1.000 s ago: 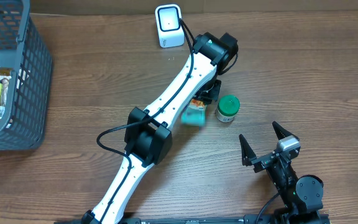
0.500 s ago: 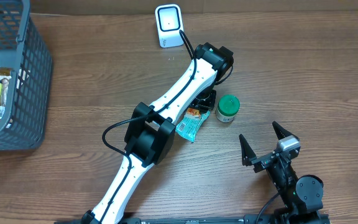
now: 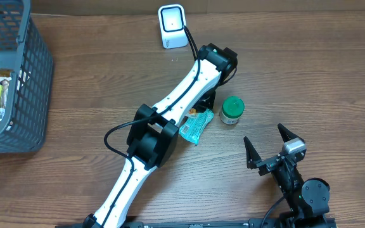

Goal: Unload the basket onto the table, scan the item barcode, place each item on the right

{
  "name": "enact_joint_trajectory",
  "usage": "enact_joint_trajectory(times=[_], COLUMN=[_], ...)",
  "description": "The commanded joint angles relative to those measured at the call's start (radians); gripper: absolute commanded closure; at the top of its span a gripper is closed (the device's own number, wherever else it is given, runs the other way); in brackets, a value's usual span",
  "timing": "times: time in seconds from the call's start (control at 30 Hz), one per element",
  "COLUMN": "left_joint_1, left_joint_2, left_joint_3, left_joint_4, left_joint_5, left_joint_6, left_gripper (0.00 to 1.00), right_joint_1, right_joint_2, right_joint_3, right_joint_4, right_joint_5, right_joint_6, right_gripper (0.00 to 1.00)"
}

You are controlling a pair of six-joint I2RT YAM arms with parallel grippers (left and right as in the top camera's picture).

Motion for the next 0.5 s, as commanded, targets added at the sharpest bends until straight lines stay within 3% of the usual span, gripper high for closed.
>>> enact_joint_trajectory(times=[0.0,0.47], left_joint_1=[0.024,0.042], left_joint_2=[-0.01,-0.004], left_joint_3=[-0.005,-0.171], left_joint_4=[-0.01,0.025], left_joint_5=[-0.061,-0.023], left_joint_6=[0.012,0.012], left_gripper=[0.7,0.71], right_joint_1=[-0.001,-0.001], right_joint_2=[-0.007,-0.007], right_joint_3=[-0.01,-0.01], right_joint_4=[0.003,0.003], right_joint_5=[0.006,0.006], right_joint_6=[0.004,0.004], right_gripper=[0.0,0.0])
